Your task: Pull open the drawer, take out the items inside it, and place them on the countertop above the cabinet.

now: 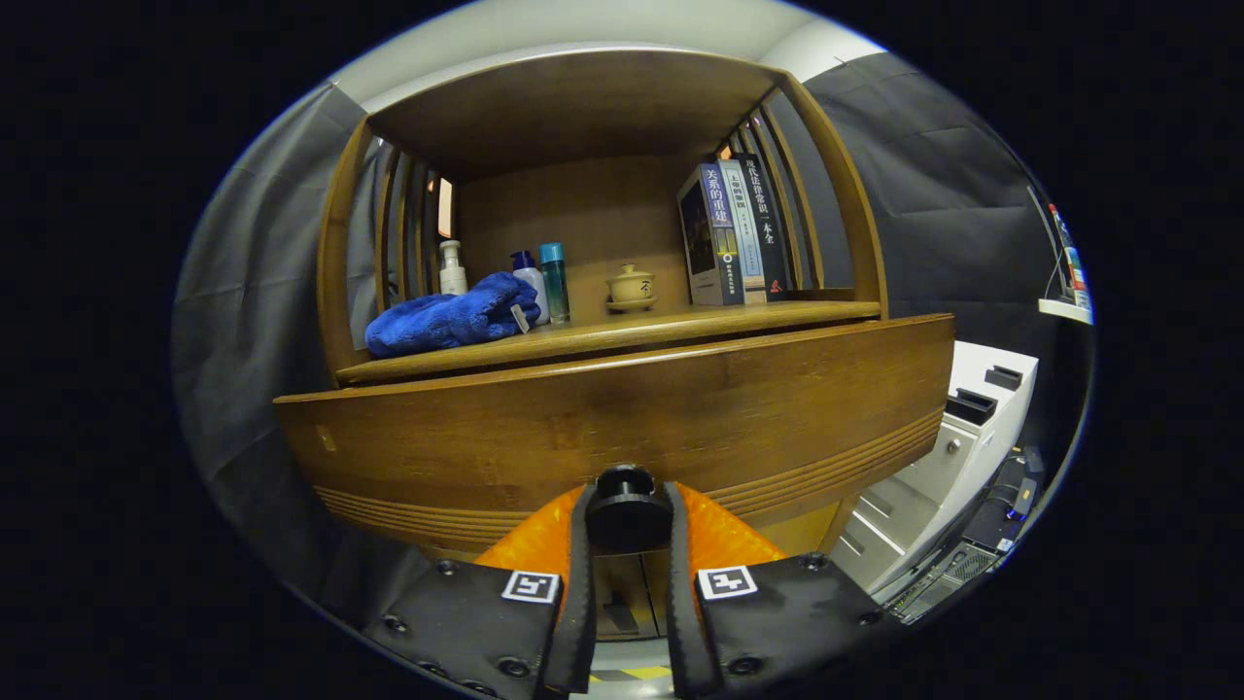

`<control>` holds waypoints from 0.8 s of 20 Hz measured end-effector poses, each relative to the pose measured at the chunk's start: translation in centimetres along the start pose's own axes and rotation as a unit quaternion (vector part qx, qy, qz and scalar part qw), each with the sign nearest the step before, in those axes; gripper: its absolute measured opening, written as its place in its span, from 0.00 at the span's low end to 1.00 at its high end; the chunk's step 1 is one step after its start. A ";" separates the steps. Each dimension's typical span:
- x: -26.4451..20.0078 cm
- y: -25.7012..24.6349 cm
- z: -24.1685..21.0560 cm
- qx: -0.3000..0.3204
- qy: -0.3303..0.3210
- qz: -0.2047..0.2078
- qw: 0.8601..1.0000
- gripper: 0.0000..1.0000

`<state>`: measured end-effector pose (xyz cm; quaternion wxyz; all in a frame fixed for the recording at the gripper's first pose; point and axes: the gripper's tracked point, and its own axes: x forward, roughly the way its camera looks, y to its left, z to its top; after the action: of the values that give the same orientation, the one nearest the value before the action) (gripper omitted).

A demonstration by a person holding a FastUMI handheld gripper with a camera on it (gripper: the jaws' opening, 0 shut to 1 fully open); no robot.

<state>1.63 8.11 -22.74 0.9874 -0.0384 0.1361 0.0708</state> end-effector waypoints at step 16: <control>-9.2 -0.1 -2.3 -0.013 0.033 -0.008 0.999 0.30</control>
<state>-7.72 6.60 -22.42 0.9824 -0.0543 0.1673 0.0633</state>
